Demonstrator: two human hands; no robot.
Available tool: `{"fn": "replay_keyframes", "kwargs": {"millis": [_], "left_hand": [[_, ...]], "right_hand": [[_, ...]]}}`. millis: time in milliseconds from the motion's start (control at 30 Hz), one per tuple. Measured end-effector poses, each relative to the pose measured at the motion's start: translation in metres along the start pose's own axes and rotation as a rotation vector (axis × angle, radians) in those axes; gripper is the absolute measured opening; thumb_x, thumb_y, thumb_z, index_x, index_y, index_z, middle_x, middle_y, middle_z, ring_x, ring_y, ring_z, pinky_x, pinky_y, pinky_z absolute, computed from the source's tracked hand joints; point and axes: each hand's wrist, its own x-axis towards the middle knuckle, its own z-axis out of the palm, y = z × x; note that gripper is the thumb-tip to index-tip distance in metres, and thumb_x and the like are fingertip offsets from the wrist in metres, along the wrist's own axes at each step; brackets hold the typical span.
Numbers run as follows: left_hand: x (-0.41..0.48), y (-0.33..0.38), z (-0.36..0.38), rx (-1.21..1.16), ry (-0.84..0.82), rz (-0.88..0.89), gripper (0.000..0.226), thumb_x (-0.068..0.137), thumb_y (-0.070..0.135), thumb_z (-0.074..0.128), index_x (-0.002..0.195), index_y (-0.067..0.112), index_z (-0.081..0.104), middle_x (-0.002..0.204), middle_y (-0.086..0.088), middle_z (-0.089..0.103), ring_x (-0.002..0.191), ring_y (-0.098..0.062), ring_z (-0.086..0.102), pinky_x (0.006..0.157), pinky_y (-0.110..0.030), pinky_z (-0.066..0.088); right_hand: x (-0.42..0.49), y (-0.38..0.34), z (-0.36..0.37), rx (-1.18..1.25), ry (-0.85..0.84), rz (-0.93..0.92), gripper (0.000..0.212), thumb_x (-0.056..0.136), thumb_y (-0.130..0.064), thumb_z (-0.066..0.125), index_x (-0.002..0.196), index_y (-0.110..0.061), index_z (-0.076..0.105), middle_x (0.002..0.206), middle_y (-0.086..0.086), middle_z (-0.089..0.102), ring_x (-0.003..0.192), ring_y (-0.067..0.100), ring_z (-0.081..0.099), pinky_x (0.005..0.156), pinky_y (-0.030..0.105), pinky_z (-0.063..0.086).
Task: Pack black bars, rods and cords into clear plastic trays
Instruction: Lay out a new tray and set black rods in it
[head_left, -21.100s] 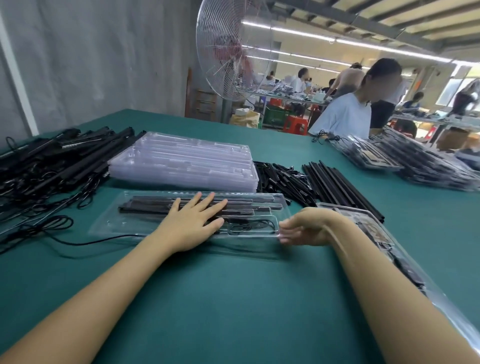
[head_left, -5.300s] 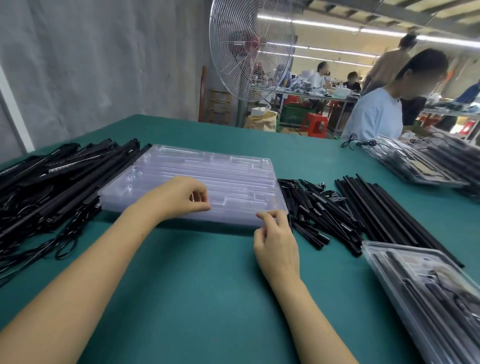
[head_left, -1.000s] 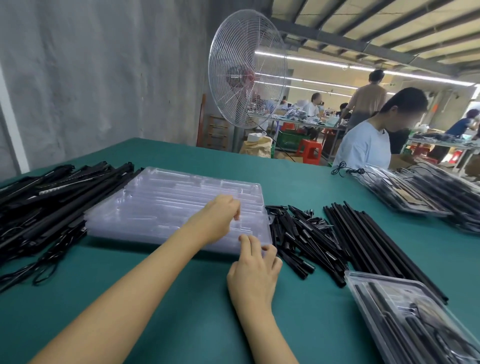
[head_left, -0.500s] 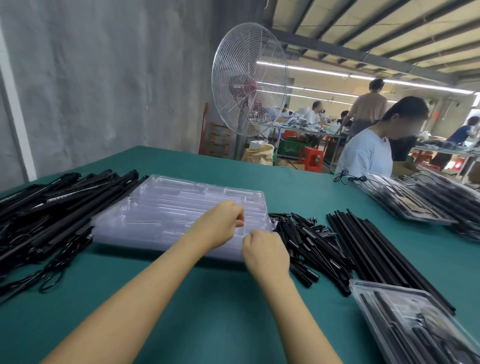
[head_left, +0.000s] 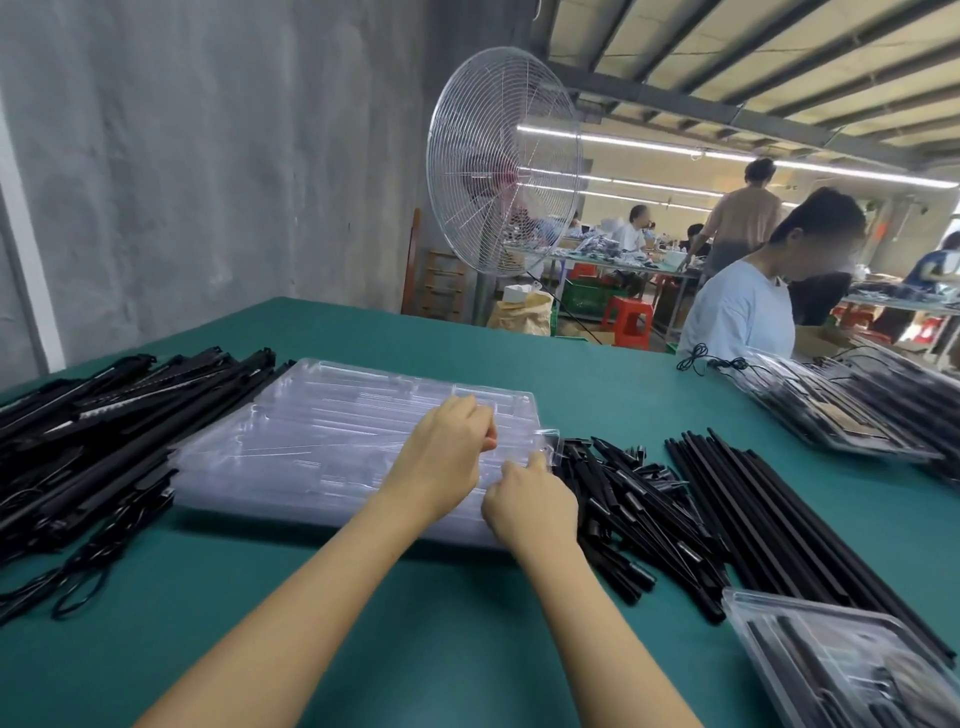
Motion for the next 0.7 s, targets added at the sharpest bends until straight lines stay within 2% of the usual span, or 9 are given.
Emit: {"fn": "replay_keyframes", "kwargs": {"millis": [133,233,300,467,533,600,700], "left_hand": [[-0.008,0.004,0.004,0.049,0.035,0.019,0.011,0.091,-0.001,0.051,0.088,0.006,0.059,0.090,-0.006,0.056,0.086,-0.022,0.048,0.076,-0.021,0.028],[-0.007,0.004,-0.002,0.040,0.087,0.022,0.011,0.084,-0.006,0.059,0.079,0.004,0.059,0.081,-0.009,0.057,0.076,-0.026,0.051,0.070,-0.027,0.032],[-0.005,0.003,-0.006,0.034,0.077,0.026,0.010,0.086,-0.004,0.058,0.081,0.006,0.059,0.083,-0.008,0.057,0.078,-0.025,0.049,0.071,-0.028,0.033],[-0.002,0.003,-0.004,-0.010,0.113,-0.012,0.011,0.088,-0.002,0.055,0.082,0.006,0.059,0.084,-0.007,0.055,0.080,-0.023,0.047,0.072,-0.028,0.031],[0.006,0.003,-0.006,-0.031,0.150,-0.050,0.012,0.088,-0.001,0.054,0.081,0.007,0.058,0.084,-0.006,0.054,0.078,-0.021,0.044,0.072,-0.029,0.030],[0.013,0.001,-0.009,-0.044,0.166,-0.071,0.012,0.089,0.000,0.053,0.081,0.007,0.058,0.084,-0.006,0.055,0.078,-0.020,0.043,0.073,-0.030,0.030],[0.016,0.000,-0.011,-0.054,0.153,-0.063,0.012,0.090,0.002,0.053,0.081,0.009,0.058,0.084,-0.004,0.054,0.079,-0.018,0.042,0.075,-0.029,0.031]], "right_hand": [[0.006,0.001,0.001,-0.033,0.010,0.004,0.033,0.094,-0.015,0.035,0.124,-0.012,0.049,0.134,0.014,0.041,0.105,0.027,0.058,0.068,0.029,0.034],[0.016,0.005,0.003,-0.087,-0.056,-0.034,0.049,0.098,-0.019,0.033,0.145,-0.026,0.026,0.143,0.016,0.032,0.110,0.028,0.056,0.071,0.031,0.035],[0.022,0.006,0.002,-0.111,-0.088,-0.047,0.052,0.099,-0.020,0.031,0.148,-0.029,0.019,0.143,0.016,0.031,0.114,0.028,0.053,0.076,0.032,0.038],[0.025,0.009,0.003,-0.105,-0.059,-0.081,0.047,0.098,-0.020,0.031,0.144,-0.027,0.025,0.135,0.015,0.037,0.107,0.030,0.057,0.070,0.033,0.035],[0.021,0.009,0.004,-0.111,-0.043,-0.075,0.041,0.096,-0.018,0.033,0.136,-0.023,0.035,0.133,0.015,0.037,0.100,0.031,0.059,0.068,0.033,0.034],[0.018,0.008,0.005,-0.106,-0.018,-0.064,0.035,0.094,-0.017,0.034,0.128,-0.021,0.041,0.135,0.016,0.034,0.095,0.031,0.060,0.066,0.032,0.033],[0.019,0.007,0.006,-0.122,-0.002,-0.065,0.035,0.095,-0.018,0.033,0.129,-0.019,0.041,0.139,0.016,0.032,0.098,0.031,0.060,0.066,0.032,0.032]]}}
